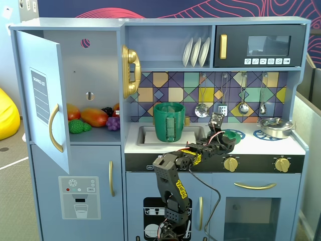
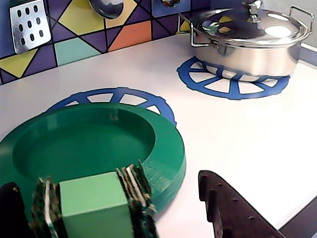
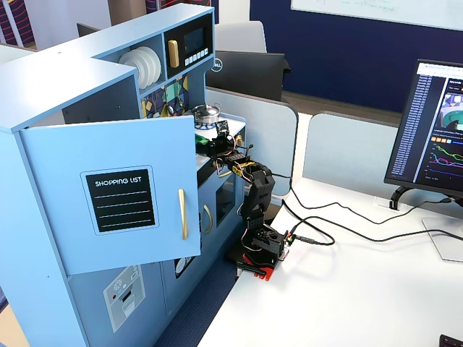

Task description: Pick up the lid from the counter and put it on the green recipient

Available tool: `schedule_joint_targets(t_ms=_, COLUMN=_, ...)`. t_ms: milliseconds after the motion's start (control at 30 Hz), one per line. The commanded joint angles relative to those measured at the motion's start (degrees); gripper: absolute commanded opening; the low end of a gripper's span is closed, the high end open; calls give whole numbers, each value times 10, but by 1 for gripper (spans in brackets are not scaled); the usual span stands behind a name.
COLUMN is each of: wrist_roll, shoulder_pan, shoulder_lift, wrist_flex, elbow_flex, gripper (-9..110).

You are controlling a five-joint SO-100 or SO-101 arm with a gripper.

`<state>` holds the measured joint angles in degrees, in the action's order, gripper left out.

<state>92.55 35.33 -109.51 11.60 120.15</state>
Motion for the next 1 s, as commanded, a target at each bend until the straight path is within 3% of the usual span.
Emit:
schedule_joint_targets(t_ms=0, wrist_roll=9, shoulder_pan=-18, shoulder_lift=14, wrist_flex=23, elbow_flex=-64, gripper=38)
schedule_joint_targets(t_ms=100, wrist_roll=13, shoulder_pan=-26, shoulder_lift=27, wrist_flex=23, elbow_flex=-76, gripper=37)
schedule_joint_targets(t_ms=200, wrist_roll=24, shoulder_pan=-34, shoulder_lift=35, wrist_flex=23, elbow_flex=-81, gripper=28)
schedule_joint_targets(t_ms=333, wrist_roll=10, shoulder_pan=-45, shoulder_lift=37, wrist_flex=33, elbow_flex=-78, gripper=0)
schedule_joint_targets(t_ms=667, wrist_roll=4, shoulder_pan=-43, shoulder_lift=-4, wrist_flex=18, elbow_flex=-101, gripper=0)
schedule_joint_targets(t_ms=967, wrist_roll=0, shoulder_pan=-55, shoulder_lift=-101, wrist_flex=-149, elbow_flex=-218, gripper=0)
